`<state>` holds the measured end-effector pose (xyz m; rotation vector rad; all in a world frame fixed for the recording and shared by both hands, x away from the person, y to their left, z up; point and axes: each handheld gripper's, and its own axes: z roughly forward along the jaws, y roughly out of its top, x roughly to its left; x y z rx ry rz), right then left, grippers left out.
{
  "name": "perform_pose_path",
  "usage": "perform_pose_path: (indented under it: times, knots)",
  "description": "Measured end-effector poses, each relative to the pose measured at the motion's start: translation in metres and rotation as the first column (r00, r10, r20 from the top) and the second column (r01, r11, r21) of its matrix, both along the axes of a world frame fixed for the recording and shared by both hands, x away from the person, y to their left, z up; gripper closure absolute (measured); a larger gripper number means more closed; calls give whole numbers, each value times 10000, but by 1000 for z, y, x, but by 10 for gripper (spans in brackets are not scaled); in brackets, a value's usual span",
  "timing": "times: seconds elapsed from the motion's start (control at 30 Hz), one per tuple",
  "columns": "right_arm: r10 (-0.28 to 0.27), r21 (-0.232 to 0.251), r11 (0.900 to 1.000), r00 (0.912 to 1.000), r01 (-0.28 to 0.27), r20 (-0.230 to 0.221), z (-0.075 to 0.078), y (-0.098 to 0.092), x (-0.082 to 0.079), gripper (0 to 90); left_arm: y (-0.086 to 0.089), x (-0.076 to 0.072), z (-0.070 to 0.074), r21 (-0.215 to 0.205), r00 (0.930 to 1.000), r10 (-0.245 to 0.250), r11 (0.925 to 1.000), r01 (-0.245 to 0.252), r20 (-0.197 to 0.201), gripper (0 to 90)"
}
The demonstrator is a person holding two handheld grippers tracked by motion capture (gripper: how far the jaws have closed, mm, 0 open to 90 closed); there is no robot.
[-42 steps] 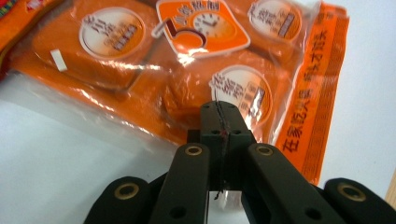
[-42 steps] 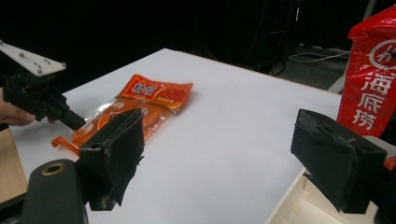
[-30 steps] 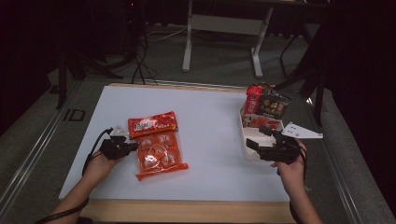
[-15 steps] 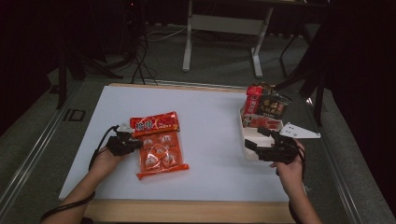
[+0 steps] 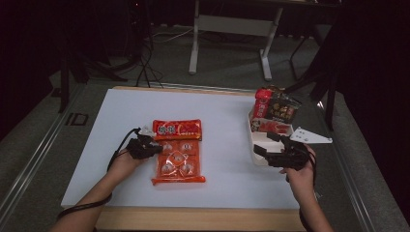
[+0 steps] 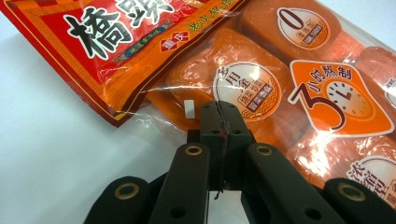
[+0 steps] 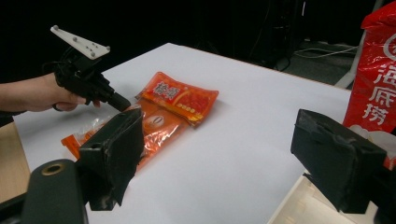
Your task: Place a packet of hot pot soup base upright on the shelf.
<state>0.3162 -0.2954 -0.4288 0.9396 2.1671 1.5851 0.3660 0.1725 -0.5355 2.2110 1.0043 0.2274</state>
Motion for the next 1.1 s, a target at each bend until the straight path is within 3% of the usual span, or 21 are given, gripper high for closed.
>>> perform_pose_path:
  times: [0.27, 0.63, 0.9, 1.1]
  knots:
    - [10, -24, 10000, 10000, -10, 3, 0, 0, 0, 171, -26, 3, 1, 55, 9986, -528, 9986, 528, 58, 899]
    - [-7, 6, 10000, 10000, 7, 13, 1, -1, -1, 171, -59, 2, 3, 148, 9908, -1349, 9908, 1349, 36, 899]
    - [-24, 60, 10000, 10000, 24, 9, 1, -2, -1, 171, -60, -1, 3, 103, 9875, -1578, 9874, 1578, 8, 898]
    - [-51, 20, 10000, 10000, 51, 43, 1, -2, -2, 171, -54, -17, 10, -88, 9823, -1873, 9823, 1872, -84, 896]
